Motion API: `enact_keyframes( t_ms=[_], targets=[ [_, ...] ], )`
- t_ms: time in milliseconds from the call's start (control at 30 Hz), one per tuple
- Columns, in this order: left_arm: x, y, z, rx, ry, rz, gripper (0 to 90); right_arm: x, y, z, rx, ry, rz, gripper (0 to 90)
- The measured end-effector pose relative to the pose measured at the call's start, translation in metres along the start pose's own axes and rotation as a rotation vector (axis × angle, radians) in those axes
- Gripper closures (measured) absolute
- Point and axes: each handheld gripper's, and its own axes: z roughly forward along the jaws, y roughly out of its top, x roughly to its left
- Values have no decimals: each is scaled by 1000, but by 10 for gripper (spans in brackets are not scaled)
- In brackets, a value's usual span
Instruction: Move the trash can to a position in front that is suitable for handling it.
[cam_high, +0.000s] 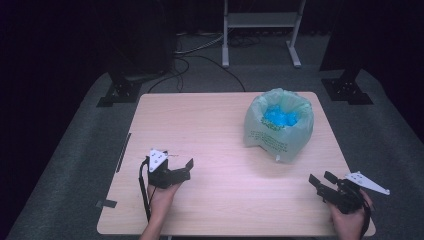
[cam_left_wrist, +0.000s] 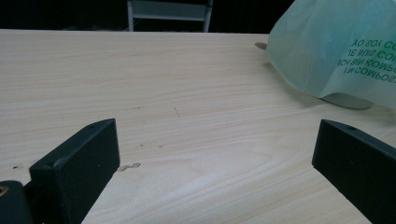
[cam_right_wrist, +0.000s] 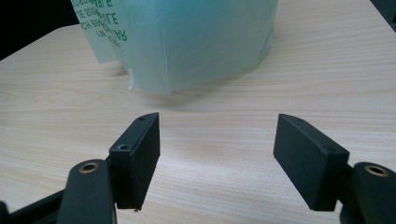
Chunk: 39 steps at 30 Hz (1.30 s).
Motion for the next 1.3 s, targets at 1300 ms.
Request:
enact_keyframes(
  t_ms=[1300],
  targets=[
    [4, -2, -4, 7, 23, -6, 0, 10, 89, 38, 34, 36, 7, 290]
  ],
)
